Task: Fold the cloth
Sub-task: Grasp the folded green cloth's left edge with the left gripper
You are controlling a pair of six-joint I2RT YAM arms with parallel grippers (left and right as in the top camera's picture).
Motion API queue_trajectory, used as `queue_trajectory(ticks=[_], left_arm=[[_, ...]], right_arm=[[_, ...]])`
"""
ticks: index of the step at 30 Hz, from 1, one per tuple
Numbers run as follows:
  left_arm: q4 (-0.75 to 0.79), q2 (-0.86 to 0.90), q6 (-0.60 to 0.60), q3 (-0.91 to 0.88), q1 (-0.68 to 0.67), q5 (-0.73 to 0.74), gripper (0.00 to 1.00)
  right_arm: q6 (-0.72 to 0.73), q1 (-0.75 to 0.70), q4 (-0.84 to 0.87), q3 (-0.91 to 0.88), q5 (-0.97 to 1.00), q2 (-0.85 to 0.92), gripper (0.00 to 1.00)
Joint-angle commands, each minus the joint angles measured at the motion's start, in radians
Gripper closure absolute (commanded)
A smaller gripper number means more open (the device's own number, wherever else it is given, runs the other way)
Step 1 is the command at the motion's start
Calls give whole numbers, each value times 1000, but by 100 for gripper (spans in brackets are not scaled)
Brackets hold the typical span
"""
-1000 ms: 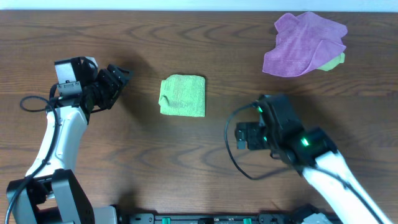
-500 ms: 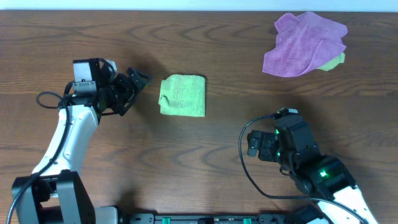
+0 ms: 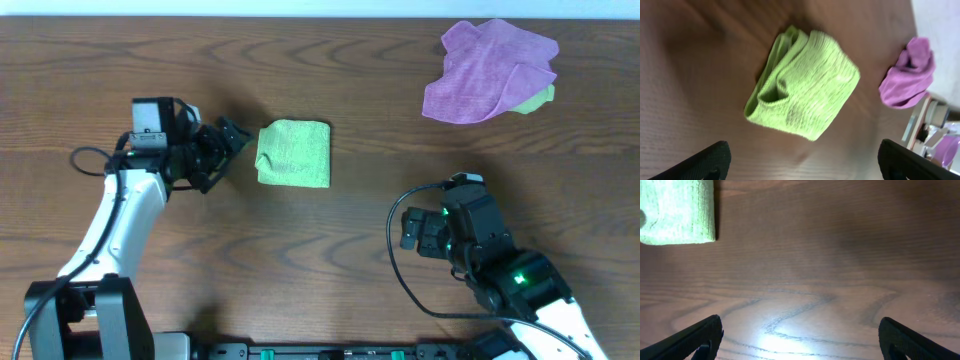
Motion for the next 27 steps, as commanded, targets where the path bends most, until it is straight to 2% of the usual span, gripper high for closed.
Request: queue_trajectory(ticks=[1, 9, 19, 27], left_arm=[[8, 2, 11, -52, -29, -35, 5], [65, 23, -43, -62, -42, -48, 5], [198, 155, -119, -62, -104, -30, 5], [224, 214, -164, -62, -147, -51, 5]], right_arm=[[19, -10, 1, -5, 35, 5, 1], [19, -10, 1, -5, 35, 6, 1], [19, -10, 2, -5, 35, 6, 1], [19, -10, 2, -5, 35, 6, 1]])
